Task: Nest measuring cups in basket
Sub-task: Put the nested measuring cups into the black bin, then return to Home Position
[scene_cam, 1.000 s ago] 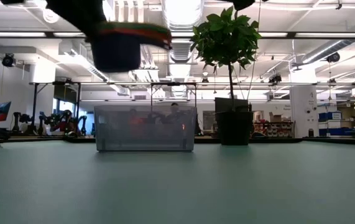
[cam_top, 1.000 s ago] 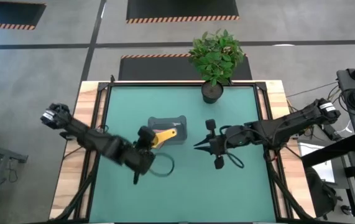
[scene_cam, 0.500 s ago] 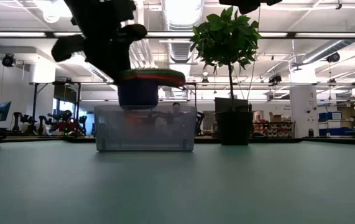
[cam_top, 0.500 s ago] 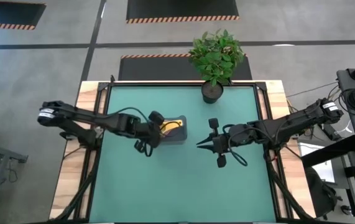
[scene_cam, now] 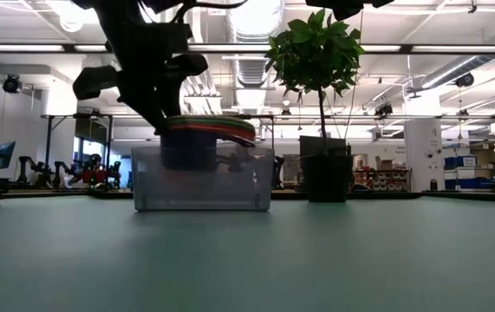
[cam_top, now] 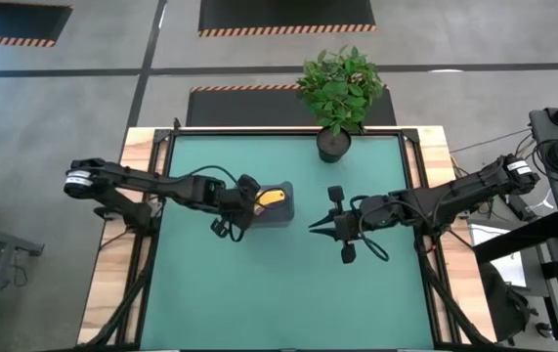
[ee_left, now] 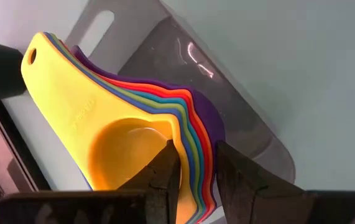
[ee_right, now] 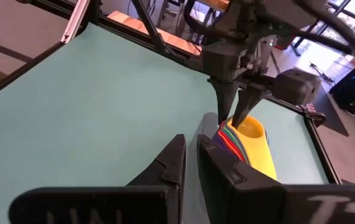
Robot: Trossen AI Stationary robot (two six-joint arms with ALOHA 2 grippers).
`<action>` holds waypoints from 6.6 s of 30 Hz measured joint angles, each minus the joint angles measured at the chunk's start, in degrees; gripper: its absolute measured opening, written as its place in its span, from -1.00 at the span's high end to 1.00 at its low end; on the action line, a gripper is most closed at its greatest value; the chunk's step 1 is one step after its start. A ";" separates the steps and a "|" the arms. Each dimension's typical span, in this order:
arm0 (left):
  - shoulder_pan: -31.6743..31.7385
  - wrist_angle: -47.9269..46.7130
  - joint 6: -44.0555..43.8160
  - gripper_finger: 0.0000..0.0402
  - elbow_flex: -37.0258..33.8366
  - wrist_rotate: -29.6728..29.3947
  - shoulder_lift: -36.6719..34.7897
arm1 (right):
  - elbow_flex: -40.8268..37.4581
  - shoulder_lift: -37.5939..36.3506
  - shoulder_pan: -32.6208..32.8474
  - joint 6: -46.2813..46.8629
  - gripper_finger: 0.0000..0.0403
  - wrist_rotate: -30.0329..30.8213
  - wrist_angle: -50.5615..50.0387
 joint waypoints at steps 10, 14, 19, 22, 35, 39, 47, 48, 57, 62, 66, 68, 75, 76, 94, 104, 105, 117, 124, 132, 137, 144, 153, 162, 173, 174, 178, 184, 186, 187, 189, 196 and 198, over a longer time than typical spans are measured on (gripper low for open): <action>0.87 3.99 1.22 0.68 -3.51 0.28 0.83 | 0.00 0.02 0.00 0.00 0.86 0.02 0.00; 1.36 5.04 1.33 0.68 -3.56 0.44 0.81 | 0.00 0.03 0.00 -0.02 0.86 0.02 -0.01; 2.47 6.32 1.12 0.68 -3.69 3.67 0.81 | -0.02 0.04 0.00 -0.02 0.86 0.04 0.00; 3.24 6.36 1.09 0.68 -3.84 3.85 0.81 | -0.04 0.04 0.00 0.12 0.86 0.04 0.00; 3.76 12.46 1.03 0.68 -8.33 4.52 0.81 | -0.26 0.04 -0.04 0.79 0.86 0.16 -0.02; 3.78 13.64 1.07 0.68 -8.39 4.76 1.06 | -0.26 0.04 -0.04 0.81 0.86 0.50 -0.02; 3.78 14.52 1.11 0.62 -8.50 4.79 3.50 | -0.26 0.07 -0.04 1.44 0.86 0.51 -0.40; 3.78 14.77 1.12 0.61 -8.48 4.76 3.95 | -0.26 0.07 -0.04 1.44 0.86 0.50 -0.53; 3.78 15.09 0.40 0.61 -8.35 4.49 5.46 | -0.31 0.07 -0.04 1.44 0.86 0.50 -0.44; 3.78 15.17 -0.20 0.60 -8.35 4.17 5.46 | -0.33 0.07 -0.04 1.44 0.86 0.50 -0.46; 3.78 15.17 -0.20 0.56 -8.35 4.17 5.46 | -0.33 0.07 -0.04 1.44 0.86 0.50 -0.46; 3.78 15.17 -0.31 0.52 -8.35 4.17 5.46 | -0.33 0.07 -0.04 1.44 0.86 0.50 -0.46; 3.78 14.99 -0.40 0.34 -8.37 4.20 5.46 | -0.33 0.07 -0.04 1.42 0.86 0.48 -0.46; 3.78 14.98 -0.40 0.32 -8.37 4.20 5.46 | -0.33 0.07 -0.04 1.44 0.86 0.48 -0.46; 3.56 -3.00 -3.56 0.27 2.24 2.16 5.29 | -0.48 0.07 -0.04 1.42 0.86 0.48 -0.57; -0.09 -15.10 -17.62 0.35 12.38 1.25 3.43 | -0.48 0.07 -0.04 1.42 0.86 0.48 -0.94; -1.25 -15.08 -18.76 0.37 12.67 1.22 2.90 | -0.48 0.07 -0.04 1.42 0.86 0.48 -1.09; -19.20 8.30 -28.56 0.64 0.95 -4.38 -10.20 | -3.50 0.07 -0.17 -2.26 0.86 -3.21 5.14; -21.53 24.56 -27.56 0.77 -12.84 -4.52 -23.39 | -5.38 0.00 -0.55 -3.90 0.86 -4.73 9.20; -20.22 37.97 -25.17 0.82 -27.95 -4.87 -39.90 | -7.70 -0.13 -0.58 -3.94 0.86 -9.07 12.81; -20.22 41.31 -26.55 0.82 -34.46 -4.83 -47.65 | -10.78 -2.62 -1.85 -4.14 0.86 -9.07 15.49; -20.22 41.36 -26.58 0.82 -38.97 -4.83 -54.56 | -18.61 -9.76 -3.49 -3.56 0.86 -9.05 20.21; -19.25 41.59 -24.37 0.82 -43.28 -4.84 -61.26 | -27.05 -20.62 -5.65 -3.02 0.86 -8.57 23.17; -12.03 41.51 -22.89 0.82 -47.02 -4.83 -68.86 | -34.38 -31.54 -11.32 -2.82 0.86 -8.60 22.97; -5.26 34.02 -21.93 0.82 -47.65 -1.55 -81.05 | -40.87 -45.25 -17.34 -2.77 0.86 -9.14 19.00; -5.20 33.12 -22.16 0.82 -47.65 -1.55 -82.42 | -40.96 -46.56 -17.63 -2.90 0.86 -9.14 17.56; -5.20 32.45 -23.37 0.82 -47.93 -1.66 -83.64 | -41.45 -51.59 -18.21 -3.16 0.86 -9.11 12.89; -5.20 35.20 -25.74 0.82 -50.75 -1.70 -83.75 | -43.38 -59.09 -18.48 -3.23 0.86 -9.02 8.45; -5.22 36.95 -26.85 0.82 -52.44 -1.68 -83.75 | -44.37 -61.81 -18.40 -3.22 0.86 -9.10 8.19; -5.20 38.17 -27.31 0.82 -53.42 -1.70 -83.73 | -45.01 -63.00 -18.43 -3.18 0.86 -9.05 7.91; -5.20 41.76 -27.91 0.82 -55.73 -1.60 -83.73 | -46.35 -64.15 -18.44 -3.59 0.86 -9.09 8.38; -5.22 49.79 -28.60 0.82 -59.30 1.76 -83.11 | -48.87 -63.76 -18.43 -3.10 0.86 -11.16 10.67; -5.25 49.35 -28.69 0.82 -59.49 1.77 -83.15 | -49.16 -63.69 -18.43 -3.08 0.86 -12.32 10.30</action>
